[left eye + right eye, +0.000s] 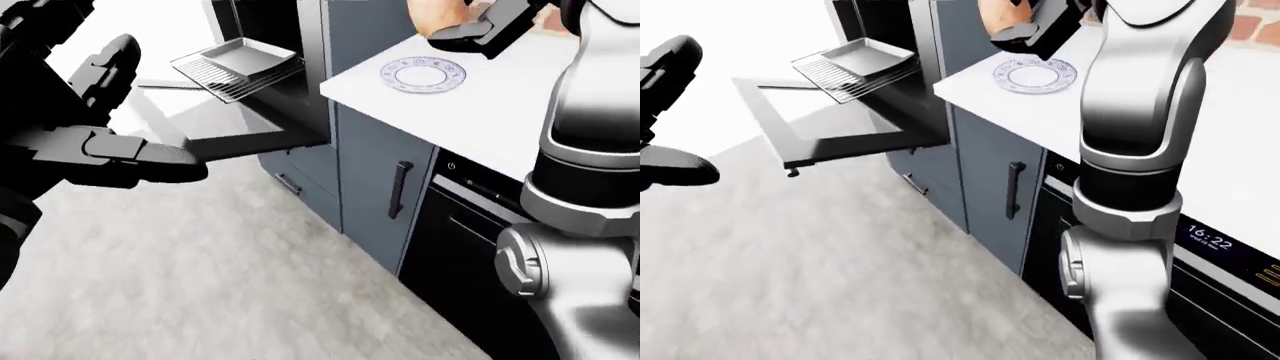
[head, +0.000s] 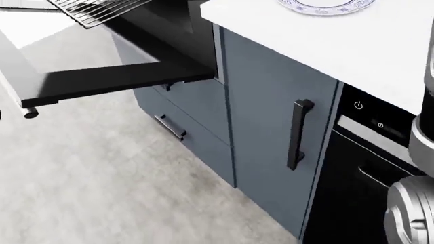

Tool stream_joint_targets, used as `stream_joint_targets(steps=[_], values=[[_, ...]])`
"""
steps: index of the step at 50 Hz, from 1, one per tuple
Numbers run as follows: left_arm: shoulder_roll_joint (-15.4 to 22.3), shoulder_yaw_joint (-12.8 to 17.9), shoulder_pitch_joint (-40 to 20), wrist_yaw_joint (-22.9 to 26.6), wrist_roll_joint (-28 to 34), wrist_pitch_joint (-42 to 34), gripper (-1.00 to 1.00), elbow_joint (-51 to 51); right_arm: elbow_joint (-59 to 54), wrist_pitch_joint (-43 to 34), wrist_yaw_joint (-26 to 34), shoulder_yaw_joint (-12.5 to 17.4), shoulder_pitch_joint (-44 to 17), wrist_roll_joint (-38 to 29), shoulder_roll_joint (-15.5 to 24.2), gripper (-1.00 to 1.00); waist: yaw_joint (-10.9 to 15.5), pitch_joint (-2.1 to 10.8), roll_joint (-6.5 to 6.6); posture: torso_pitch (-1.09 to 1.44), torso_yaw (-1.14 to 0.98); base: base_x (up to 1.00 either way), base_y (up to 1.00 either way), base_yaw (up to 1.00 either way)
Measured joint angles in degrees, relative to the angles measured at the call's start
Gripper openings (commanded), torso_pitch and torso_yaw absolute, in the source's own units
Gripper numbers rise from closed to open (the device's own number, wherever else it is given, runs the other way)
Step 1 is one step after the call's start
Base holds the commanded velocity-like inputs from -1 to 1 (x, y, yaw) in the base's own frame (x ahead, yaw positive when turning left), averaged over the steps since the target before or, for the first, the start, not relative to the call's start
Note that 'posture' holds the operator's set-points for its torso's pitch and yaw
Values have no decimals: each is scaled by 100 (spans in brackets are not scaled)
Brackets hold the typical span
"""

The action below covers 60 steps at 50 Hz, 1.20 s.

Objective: Pick the sweet potato from the oven and place it on the plate on the counter.

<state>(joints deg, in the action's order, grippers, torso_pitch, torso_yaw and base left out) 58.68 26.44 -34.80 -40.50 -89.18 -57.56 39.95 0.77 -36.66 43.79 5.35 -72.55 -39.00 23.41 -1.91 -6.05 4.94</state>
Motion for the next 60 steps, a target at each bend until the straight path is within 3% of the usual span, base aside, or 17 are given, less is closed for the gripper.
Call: stream_joint_targets(steps=[3,5,7,11,16,18,20,23,30,35,37,44,49,51,52,55,60], values=[[-18,-20,-13,12,30,19,100,-6,5,-26,2,-30,14,14,-32,-100,36,-4,161,0,0,0,0,-95],[-10,-3,-17,14,47,22,100,-22,37,-31,-11,-60,-13,20,-70,-100,93,74,366,0,0,0,0,-94],[-63,33,70,-6,72,0,100,-35,89,-13,3,-145,60,53,-140,-100,147,46,287,0,0,0,0,-93],[-41,-13,4,-2,58,-12,100,-49,146,-74,73,-161,54,76,-152,-100,29,159,72,0,0,0,0,-29],[-98,-11,82,-17,104,-17,100,-76,208,-50,47,-184,97,0,-170,-100,172,58,-464,0,0,30,14,0],[-135,-54,125,5,86,-49,100,21,230,-40,92,-154,187,-3,-151,-100,168,-52,-423,0,0,52,46,0],[-110,-69,107,43,40,-67,100,64,166,-56,110,-115,225,-22,-154,-100,167,71,-461,0,0,51,47,0],[-73,49,49,55,59,-4,100,56,192,-29,66,-86,150,-31,-151,-100,140,171,-374,0,0,50,48,0],[-146,17,90,90,136,29,100,85,274,32,-40,-1,199,-36,-132,-100,-75,169,-63,0,0,51,47,0],[-166,10,69,102,195,-2,100,35,211,-14,-50,-42,202,-24,-161,-100,-87,249,360,0,0,52,39,0],[-220,32,145,67,223,-39,100,3,234,-11,-13,-146,294,19,-229,-100,-54,115,294,0,0,51,23,0],[-137,115,25,44,220,-2,100,51,302,30,-26,-100,73,122,-141,-100,-36,186,59,0,0,25,9,0],[-154,-26,5,-21,197,-56,100,-85,285,-73,-78,-49,117,132,-71,-100,-69,63,-432,0,0,0,-3,-10],[-211,-118,76,-22,160,-117,100,-66,223,-158,-70,-58,245,172,-88,-100,-68,-148,-292,0,0,0,0,-77],[-196,-181,73,-12,128,-158,100,-79,156,-218,-51,-79,333,191,-93,-100,-62,-196,-367,0,0,0,0,-89],[-102,-117,9,5,57,-163,100,-69,9,-356,-6,-97,336,250,-29,-100,-90,17,-502,0,0,0,0,-95],[-22,76,-61,-43,57,30,100,20,388,-283,-139,55,88,255,94,-100,19,148,-124,0,0,0,0,-90]])
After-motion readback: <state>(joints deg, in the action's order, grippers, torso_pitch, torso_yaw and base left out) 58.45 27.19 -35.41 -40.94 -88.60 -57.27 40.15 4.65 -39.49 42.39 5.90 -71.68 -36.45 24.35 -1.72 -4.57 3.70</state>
